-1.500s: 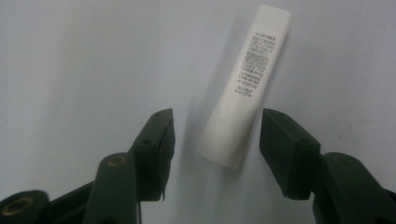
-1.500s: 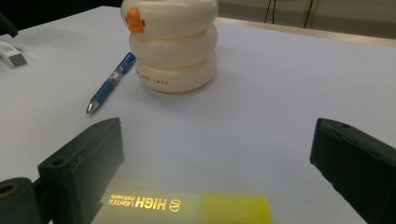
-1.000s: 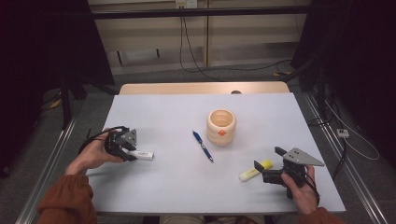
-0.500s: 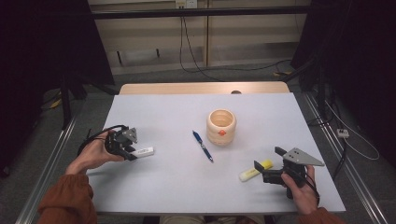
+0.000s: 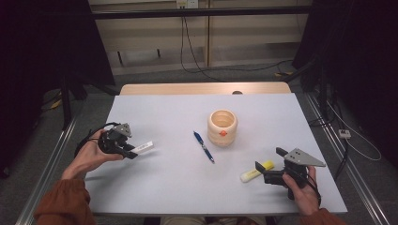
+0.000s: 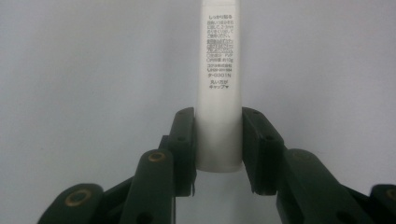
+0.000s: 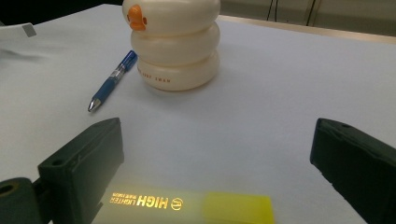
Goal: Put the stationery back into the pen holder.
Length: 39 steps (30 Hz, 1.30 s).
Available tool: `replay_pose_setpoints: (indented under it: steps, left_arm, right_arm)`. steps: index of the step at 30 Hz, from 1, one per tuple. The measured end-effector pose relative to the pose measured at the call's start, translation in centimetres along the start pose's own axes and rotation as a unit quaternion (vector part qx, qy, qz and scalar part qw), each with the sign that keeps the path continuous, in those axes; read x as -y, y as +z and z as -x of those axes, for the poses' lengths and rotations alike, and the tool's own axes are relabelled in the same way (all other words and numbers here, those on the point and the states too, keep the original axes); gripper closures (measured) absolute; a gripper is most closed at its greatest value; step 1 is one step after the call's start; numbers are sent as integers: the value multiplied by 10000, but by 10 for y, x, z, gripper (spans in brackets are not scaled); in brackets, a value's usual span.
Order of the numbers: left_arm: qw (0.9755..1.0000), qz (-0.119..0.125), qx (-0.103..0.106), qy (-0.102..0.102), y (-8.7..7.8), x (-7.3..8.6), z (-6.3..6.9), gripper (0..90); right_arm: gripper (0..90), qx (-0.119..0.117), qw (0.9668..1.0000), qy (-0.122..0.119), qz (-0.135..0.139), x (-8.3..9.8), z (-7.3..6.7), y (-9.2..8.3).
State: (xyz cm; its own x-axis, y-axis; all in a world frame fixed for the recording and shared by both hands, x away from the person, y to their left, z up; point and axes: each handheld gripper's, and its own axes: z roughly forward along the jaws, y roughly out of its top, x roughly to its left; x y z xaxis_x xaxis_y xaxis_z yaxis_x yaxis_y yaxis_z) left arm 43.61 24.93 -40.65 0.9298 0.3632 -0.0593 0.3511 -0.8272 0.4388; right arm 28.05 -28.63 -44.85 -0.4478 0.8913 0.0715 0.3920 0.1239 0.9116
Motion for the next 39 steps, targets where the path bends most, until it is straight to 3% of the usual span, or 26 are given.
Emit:
replay_pose_setpoints:
  steps: [6,13,16,19,25,29,32,39]
  left_arm:
    - [9994,169,-28,-316,-11,3,7,675]
    - [9983,350,48,-473,-21,6,23,675]
    - [9966,508,81,-641,-23,6,30,675]
    - [9963,500,95,-693,-25,6,36,675]
    - [9964,495,96,-677,-30,-3,55,675]
    - [9980,371,98,-496,-26,-13,72,675]
    - [9985,283,105,-449,-22,-20,79,675]
    - [9983,334,237,-418,-16,-37,90,675]
  right_arm:
    - [28,-17,10000,-8,1,0,0,0]
    - [29,-22,10000,-12,-13,0,-1,0]
    - [28,-30,10000,-28,-12,0,-2,1]
    - [28,-45,10000,-53,-24,0,-2,1]
    - [30,-81,9999,-78,-13,-1,-5,3]
    - [30,-104,9997,-234,5,-4,-12,5]
    - [28,-130,9994,-319,40,-6,-15,6]
    - [31,-281,9977,-607,71,-13,-33,12]
